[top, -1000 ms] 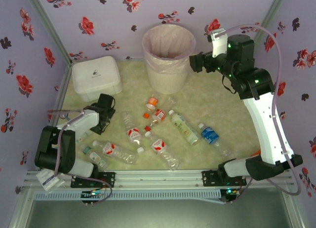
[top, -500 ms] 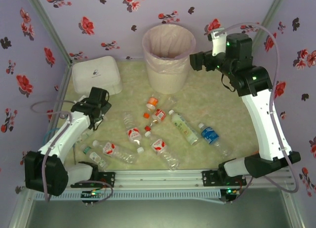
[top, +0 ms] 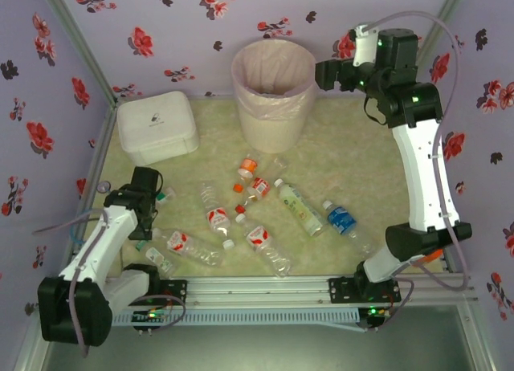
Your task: Put the plastic bottles in the bin
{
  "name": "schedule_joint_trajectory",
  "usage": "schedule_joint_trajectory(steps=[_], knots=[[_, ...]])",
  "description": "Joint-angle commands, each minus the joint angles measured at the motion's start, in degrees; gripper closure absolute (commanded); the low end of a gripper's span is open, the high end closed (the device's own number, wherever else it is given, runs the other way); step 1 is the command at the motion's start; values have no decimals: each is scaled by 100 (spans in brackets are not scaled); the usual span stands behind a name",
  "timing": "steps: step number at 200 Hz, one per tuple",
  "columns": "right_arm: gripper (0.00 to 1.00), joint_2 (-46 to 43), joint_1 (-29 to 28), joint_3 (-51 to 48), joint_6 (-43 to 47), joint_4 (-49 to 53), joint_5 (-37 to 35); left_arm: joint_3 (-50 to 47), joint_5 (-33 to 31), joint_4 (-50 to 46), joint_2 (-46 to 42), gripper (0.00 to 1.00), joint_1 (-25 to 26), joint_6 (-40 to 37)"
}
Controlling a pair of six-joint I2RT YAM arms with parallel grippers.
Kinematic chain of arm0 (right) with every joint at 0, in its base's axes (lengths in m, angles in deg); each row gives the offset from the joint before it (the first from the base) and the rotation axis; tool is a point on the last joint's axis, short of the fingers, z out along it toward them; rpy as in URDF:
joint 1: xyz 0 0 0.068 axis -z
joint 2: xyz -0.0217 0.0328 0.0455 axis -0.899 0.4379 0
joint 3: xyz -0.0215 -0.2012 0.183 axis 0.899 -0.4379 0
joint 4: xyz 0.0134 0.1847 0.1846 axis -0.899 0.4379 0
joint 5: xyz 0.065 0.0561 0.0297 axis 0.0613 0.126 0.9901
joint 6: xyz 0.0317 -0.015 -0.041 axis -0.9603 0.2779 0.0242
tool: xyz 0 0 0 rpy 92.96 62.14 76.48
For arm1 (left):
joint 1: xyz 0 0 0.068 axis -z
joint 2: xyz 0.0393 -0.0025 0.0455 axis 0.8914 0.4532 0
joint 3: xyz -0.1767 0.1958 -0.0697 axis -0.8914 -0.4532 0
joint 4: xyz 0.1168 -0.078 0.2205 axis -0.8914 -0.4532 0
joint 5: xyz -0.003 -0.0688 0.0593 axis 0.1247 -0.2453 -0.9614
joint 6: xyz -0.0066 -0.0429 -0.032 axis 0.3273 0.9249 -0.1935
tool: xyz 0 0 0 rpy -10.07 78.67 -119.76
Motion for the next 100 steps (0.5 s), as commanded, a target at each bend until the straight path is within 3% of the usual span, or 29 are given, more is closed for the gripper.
schedule_joint_trajectory(steps=[1, 67, 100], knots=[[1, 137, 74, 391, -68, 377, 298, 34, -30, 714, 433, 0, -290, 246], [1, -90, 224, 331, 74, 623, 168, 353, 420, 1766, 2072, 0, -599, -299], [1, -336, 244, 12, 37, 585, 115, 500, 530, 1774, 2334, 14, -598, -461]])
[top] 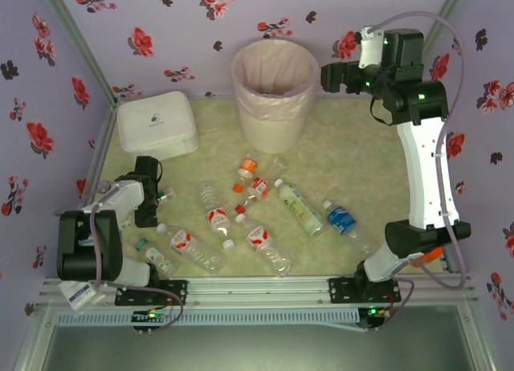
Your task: Put the plastic bottles in the bin
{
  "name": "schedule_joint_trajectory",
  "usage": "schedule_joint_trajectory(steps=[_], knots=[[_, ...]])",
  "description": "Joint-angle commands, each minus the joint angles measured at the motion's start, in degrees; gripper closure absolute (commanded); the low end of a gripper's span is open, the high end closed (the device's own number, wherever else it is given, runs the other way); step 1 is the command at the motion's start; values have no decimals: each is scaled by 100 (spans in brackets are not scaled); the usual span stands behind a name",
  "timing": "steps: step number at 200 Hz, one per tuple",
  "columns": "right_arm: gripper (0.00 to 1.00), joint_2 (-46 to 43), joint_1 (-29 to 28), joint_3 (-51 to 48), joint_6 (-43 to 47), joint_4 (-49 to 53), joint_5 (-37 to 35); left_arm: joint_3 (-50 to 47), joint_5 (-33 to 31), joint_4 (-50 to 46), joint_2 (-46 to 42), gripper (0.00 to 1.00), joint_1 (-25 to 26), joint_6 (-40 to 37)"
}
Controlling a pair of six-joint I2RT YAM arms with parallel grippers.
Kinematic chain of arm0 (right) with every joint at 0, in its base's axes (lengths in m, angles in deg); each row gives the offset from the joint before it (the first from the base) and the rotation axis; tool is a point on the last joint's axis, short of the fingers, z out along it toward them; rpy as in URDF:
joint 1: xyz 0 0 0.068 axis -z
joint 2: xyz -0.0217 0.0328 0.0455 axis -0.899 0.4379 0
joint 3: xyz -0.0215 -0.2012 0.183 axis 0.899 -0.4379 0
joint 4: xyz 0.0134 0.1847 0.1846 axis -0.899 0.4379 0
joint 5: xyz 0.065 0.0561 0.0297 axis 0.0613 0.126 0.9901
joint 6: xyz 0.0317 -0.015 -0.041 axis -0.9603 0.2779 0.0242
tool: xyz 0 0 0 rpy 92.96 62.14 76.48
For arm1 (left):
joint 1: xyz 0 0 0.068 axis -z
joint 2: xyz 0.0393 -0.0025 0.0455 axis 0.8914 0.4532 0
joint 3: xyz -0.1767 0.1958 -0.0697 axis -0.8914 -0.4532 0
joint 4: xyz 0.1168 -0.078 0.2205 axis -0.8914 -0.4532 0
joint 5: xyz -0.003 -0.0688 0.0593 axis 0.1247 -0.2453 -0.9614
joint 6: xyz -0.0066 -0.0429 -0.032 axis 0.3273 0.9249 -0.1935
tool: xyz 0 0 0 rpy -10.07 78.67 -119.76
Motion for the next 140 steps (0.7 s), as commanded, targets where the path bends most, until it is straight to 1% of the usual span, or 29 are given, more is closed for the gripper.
schedule_joint_trajectory(steps=[1, 28, 46, 57, 65, 88, 104, 117, 134, 140], knots=[[1, -340, 39, -173, 10, 25, -26, 215, 113, 101, 90, 15, -37, -211], [1, -525, 37, -390, -134, -58, -10, 406, 141, -131, 85, 27, -26, -467], [1, -561, 37, -418, -248, -115, 71, 577, 139, -257, 30, 34, 16, -747], [2, -575, 43, -435, -327, -160, 156, 710, 147, -342, 1, 37, 47, -945], [2, -584, 41, -467, -397, -195, 228, 798, 148, -412, -13, 41, 83, -1090], [3, -634, 40, -667, -653, -369, 470, 1120, 166, -575, -118, 47, 273, -1625], [3, -718, 41, -923, -907, -598, 751, 1479, 174, -577, -206, 47, 600, -2399], [3, -776, 34, -1089, -1138, -781, 1128, 1865, 298, -443, -241, 47, 919, -3298], [5, -747, 33, -1224, -1483, -1004, 1709, 2322, 863, -66, -235, 48, 1261, -4634], [6, -716, 29, -1243, -1611, -1095, 1940, 2459, 1173, 116, -234, 49, 1322, -4892]])
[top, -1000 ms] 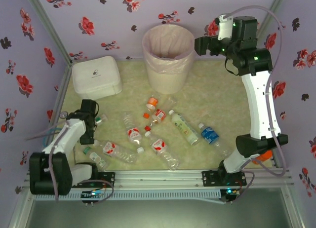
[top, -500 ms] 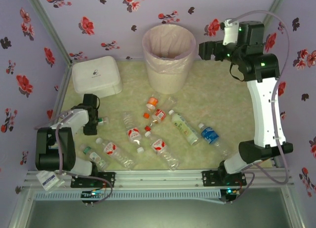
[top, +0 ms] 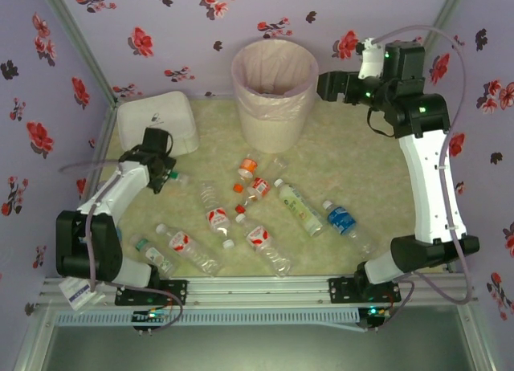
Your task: Put the plastic bottles in the bin
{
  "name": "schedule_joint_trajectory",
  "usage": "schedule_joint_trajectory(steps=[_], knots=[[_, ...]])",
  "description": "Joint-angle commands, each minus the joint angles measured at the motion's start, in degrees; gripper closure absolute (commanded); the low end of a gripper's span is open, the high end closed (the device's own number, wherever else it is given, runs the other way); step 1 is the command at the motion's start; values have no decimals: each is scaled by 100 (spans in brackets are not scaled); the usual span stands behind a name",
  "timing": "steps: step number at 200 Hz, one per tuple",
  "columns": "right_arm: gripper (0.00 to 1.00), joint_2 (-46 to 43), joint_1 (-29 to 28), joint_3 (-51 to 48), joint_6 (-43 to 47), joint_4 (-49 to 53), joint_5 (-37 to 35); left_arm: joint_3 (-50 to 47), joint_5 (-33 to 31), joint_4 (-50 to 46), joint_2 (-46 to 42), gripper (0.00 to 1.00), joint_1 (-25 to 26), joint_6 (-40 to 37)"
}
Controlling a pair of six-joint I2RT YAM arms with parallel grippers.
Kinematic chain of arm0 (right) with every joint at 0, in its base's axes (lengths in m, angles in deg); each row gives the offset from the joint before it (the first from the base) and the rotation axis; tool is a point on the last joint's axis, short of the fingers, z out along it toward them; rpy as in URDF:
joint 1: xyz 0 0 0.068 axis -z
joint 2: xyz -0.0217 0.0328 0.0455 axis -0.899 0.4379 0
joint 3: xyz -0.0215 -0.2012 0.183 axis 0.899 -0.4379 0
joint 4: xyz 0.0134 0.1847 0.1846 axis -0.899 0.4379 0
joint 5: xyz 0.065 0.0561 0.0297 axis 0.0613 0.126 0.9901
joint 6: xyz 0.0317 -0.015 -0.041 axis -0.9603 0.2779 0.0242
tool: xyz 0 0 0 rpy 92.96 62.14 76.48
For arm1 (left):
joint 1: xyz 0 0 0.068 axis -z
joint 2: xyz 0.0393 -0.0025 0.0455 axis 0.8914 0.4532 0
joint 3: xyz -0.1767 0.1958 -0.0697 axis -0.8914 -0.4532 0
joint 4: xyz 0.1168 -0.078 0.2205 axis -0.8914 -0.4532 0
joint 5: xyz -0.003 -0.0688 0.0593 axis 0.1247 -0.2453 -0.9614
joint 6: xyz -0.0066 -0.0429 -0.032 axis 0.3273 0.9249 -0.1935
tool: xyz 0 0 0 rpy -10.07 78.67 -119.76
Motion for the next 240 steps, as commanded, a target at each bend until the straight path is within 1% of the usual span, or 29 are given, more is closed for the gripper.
schedule_joint_trajectory(steps=[1, 6, 21, 31, 36, 44, 53, 70, 81, 93, 104, 120, 150, 170, 188, 219, 240], knots=[[7, -96, 26, -129, -695, -585, 1072, 653, 841, 504, -195, 50, 363, -2083], [8, -62, 24, -148, -813, -680, 1291, 719, 1206, 664, -195, 52, 392, -2412], [12, 72, -30, -162, -1222, -967, 1807, 883, 2375, 1312, -208, 58, 435, -2974], [16, 187, -138, -82, -1371, -1066, 1935, 963, 3086, 1742, -206, 61, 473, -3220], [20, 257, -214, -2, -1382, -1062, 1939, 1019, 3364, 1879, -204, 61, 494, -3328], [26, 383, -371, 151, -1388, -1006, 1892, 1119, 3721, 2062, -187, 63, 541, -3504], [28, 530, -547, 313, -1377, -945, 1807, 1246, 4019, 2147, -158, 66, 583, -3668], [29, 815, -875, 575, -1408, -934, 1622, 1486, 4701, 2245, -67, 70, 642, -3859], [30, 1011, -1062, 728, -1459, -953, 1560, 1557, 5180, 2435, -22, 72, 710, -3897], [30, 1240, -1229, 911, -1526, -989, 1521, 1584, 5557, 2650, -20, 73, 818, -3979], [28, 1438, -1339, 1084, -1619, -1013, 1491, 1620, 5680, 2665, -45, 73, 935, -4144], [22, 1679, -1463, 1279, -1735, -1096, 1497, 1704, 5697, 2468, -65, 74, 1052, -4390], [9, 2060, -1700, 1442, -1924, -1355, 1749, 1794, 5825, 2429, -35, 75, 1104, -4381], [8, 2248, -1826, 1478, -1960, -1401, 1789, 1823, 5826, 2442, -11, 75, 1134, -4364], [16, 2400, -1841, 1557, -2012, -1369, 1798, 1834, 5830, 2447, 6, 75, 1174, -4407], [25, 2553, -1840, 1652, -2066, -1394, 1825, 1888, 5833, 2407, 98, 74, 1230, -4438], [39, 2620, -1840, 1750, -2060, -1357, 1869, 1929, 5826, 2359, 164, 71, 1236, -4452]])
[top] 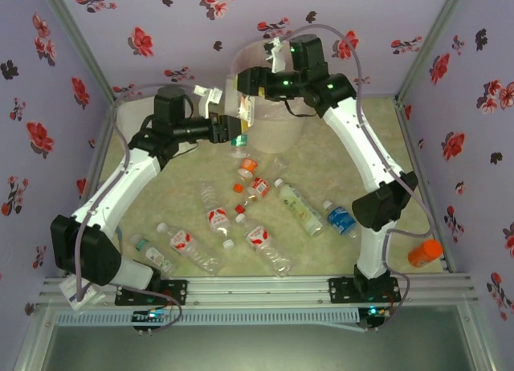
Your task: Put the plastic bottles in the bin
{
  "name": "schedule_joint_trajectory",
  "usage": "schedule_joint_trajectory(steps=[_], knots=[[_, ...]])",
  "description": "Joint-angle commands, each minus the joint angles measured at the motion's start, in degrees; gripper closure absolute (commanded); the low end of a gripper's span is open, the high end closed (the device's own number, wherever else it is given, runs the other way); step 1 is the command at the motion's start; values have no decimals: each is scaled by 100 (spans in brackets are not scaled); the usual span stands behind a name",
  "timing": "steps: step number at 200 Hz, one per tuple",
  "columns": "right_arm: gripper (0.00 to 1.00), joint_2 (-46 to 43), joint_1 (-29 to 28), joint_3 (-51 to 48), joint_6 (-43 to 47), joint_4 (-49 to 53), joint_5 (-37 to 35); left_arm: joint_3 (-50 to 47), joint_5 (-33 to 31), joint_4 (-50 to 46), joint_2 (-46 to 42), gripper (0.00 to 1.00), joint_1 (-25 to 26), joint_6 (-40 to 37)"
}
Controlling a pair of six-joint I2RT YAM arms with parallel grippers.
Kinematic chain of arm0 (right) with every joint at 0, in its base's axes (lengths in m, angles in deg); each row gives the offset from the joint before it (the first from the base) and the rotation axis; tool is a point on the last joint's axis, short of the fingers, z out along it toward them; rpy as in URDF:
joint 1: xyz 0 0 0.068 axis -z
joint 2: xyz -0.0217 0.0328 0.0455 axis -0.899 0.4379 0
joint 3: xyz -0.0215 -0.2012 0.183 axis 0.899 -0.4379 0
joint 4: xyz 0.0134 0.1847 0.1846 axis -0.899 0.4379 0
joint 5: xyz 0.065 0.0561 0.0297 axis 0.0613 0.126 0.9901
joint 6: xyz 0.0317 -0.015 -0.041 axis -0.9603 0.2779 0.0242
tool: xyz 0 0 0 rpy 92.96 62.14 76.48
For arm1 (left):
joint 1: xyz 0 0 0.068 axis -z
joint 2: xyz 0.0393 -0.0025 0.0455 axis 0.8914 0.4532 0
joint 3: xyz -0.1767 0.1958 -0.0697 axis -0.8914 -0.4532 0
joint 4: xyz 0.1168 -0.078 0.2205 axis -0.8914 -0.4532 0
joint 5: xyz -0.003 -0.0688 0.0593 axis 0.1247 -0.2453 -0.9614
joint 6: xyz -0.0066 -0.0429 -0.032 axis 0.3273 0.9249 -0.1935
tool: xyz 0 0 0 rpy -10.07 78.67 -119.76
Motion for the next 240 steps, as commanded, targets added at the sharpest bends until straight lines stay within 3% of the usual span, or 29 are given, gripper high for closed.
schedule_joint_trajectory(steps=[1, 39, 67, 93, 125, 156, 189, 240], knots=[[39, 78, 1, 328, -45, -88, 140, 257, 161, 44, 99, 71, 36, -194], [60, 73, 116, 671, 115, 104, -42, 233, -84, 50, 89, 49, 36, -146], [66, 74, 408, 1139, 141, 74, -178, 58, -701, -32, -81, 1, 27, -125], [70, -78, 818, 1246, 44, -368, -414, -161, -1409, -387, -361, 0, -32, 33], [75, -150, 1244, 1199, 24, -1254, -927, -135, -2813, -1736, -587, 0, -70, 306], [81, 41, 1367, 1296, 563, -1706, -1759, -159, -3708, -2928, -774, 0, -26, 626], [84, 704, 1558, 1996, 827, -1368, -2108, -279, -4537, -4051, -1016, 0, 87, 1138], [87, 1404, 1552, 2049, 1162, -1052, -2261, -353, -5441, -6087, -1025, 0, 346, 2259]])
